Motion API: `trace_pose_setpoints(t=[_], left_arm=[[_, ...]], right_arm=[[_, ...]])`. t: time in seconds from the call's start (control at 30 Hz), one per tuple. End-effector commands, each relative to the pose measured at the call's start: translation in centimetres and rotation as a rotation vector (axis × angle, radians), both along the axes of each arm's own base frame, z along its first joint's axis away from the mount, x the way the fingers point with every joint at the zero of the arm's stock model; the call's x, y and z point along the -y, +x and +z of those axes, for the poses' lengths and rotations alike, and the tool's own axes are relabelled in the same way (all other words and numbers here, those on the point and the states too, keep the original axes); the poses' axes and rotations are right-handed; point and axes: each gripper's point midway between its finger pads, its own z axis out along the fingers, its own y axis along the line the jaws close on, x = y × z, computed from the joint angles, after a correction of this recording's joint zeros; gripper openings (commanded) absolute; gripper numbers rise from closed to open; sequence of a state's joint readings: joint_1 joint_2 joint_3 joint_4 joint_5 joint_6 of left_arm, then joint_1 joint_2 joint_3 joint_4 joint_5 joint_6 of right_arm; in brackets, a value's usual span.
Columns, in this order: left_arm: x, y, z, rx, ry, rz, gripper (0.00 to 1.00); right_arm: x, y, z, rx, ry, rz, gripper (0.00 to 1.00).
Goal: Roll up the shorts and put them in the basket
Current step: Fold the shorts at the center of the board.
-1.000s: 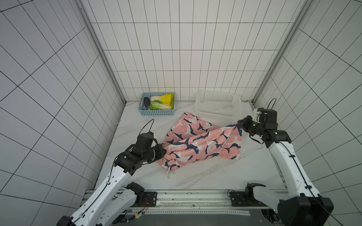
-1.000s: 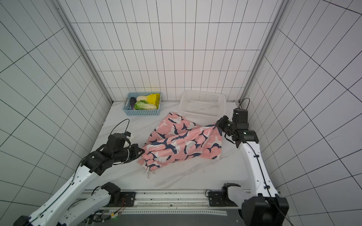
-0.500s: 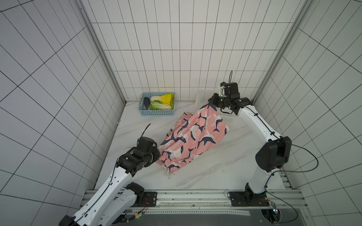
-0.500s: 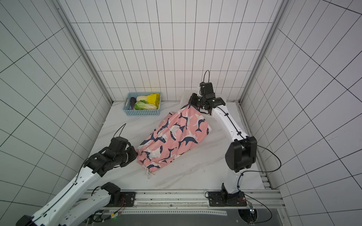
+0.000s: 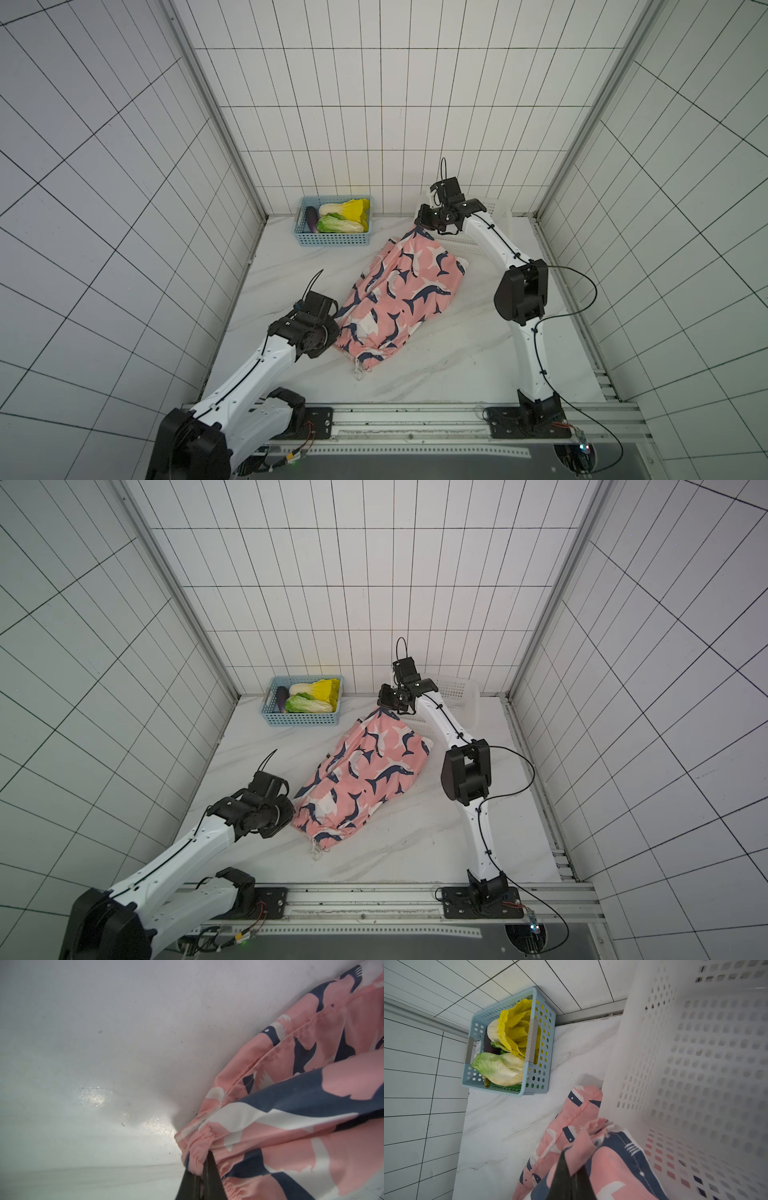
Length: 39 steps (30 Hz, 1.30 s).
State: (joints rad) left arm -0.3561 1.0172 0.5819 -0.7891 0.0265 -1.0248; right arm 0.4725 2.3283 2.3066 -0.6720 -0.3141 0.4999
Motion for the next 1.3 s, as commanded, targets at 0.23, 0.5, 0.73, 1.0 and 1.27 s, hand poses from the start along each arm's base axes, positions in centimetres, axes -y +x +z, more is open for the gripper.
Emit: trace_pose_setpoints(t=[0.23, 0.5, 0.73, 1.0, 1.27], left_arm=[[-2.4, -4.4, -2.3, -0.168, 0.092, 0.021, 0.00], [-1.9, -4.9, -2.0, -0.142, 0.063, 0.014, 0.00], [-1.5, -4.2, -0.6, -0.096, 0.057, -0.003, 0.41], [-1.3, 0.3, 7.0, 0.157, 0.091, -0.038, 0.64], [1.5, 4.7, 7.3, 0.148, 0.151, -0.288, 0.73]], right_arm=[[-0.6, 2.3, 3.1, 0.130, 0.013, 0.003, 0.00], [-3.5, 1.2, 1.4, 0.110, 0.004, 0.061, 0.00], [-1.7, 0.0, 4.0, 0.114, -0.045, 0.066, 0.52], [4.4, -4.8, 8.0, 0.087, -0.080, 0.016, 0.53], [7.9, -14.5, 2.7, -0.040, -0.054, 0.014, 0.53]])
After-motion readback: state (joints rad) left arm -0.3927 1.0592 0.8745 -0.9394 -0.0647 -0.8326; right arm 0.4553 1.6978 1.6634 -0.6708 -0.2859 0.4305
